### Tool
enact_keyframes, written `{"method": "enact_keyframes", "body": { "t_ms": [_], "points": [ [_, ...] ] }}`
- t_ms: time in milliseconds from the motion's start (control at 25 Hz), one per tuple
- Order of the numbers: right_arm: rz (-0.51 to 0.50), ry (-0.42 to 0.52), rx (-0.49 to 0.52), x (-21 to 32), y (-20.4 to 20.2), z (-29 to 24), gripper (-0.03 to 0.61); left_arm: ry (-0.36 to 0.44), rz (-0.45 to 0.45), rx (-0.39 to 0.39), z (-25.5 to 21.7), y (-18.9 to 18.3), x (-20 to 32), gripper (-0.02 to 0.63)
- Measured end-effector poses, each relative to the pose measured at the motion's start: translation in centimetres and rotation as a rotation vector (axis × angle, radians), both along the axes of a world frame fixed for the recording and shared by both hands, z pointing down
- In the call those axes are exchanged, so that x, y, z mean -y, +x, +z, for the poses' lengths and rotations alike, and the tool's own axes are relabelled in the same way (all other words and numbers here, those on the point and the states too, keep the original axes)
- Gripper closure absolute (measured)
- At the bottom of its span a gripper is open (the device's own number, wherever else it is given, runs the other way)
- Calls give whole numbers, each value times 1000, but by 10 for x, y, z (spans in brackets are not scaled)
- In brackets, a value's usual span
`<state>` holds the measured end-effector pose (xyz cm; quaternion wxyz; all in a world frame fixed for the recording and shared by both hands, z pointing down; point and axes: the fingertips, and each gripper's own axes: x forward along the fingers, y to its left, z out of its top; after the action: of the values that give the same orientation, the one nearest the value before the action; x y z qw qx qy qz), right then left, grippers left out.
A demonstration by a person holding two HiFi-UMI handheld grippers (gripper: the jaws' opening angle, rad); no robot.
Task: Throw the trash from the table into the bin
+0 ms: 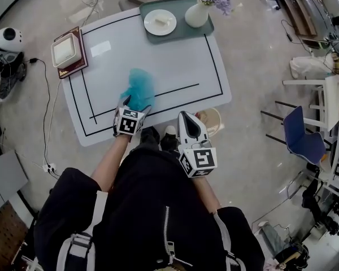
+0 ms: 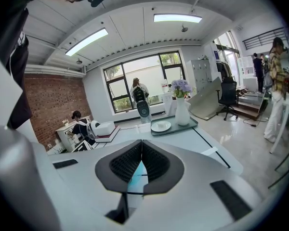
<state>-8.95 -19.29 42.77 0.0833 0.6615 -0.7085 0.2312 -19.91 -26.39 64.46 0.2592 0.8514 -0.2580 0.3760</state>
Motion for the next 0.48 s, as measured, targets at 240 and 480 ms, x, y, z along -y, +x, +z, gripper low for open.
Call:
{"method": "enact_keyframes", "body": {
  "t_ms": [240, 480],
  "points": [
    [35, -19, 18, -5, -3, 9, 569, 13, 50, 12, 9, 2, 1, 219],
    [53, -28, 34, -6, -9, 16, 569, -2, 104, 15, 9, -1, -3, 494]
  ]
}}
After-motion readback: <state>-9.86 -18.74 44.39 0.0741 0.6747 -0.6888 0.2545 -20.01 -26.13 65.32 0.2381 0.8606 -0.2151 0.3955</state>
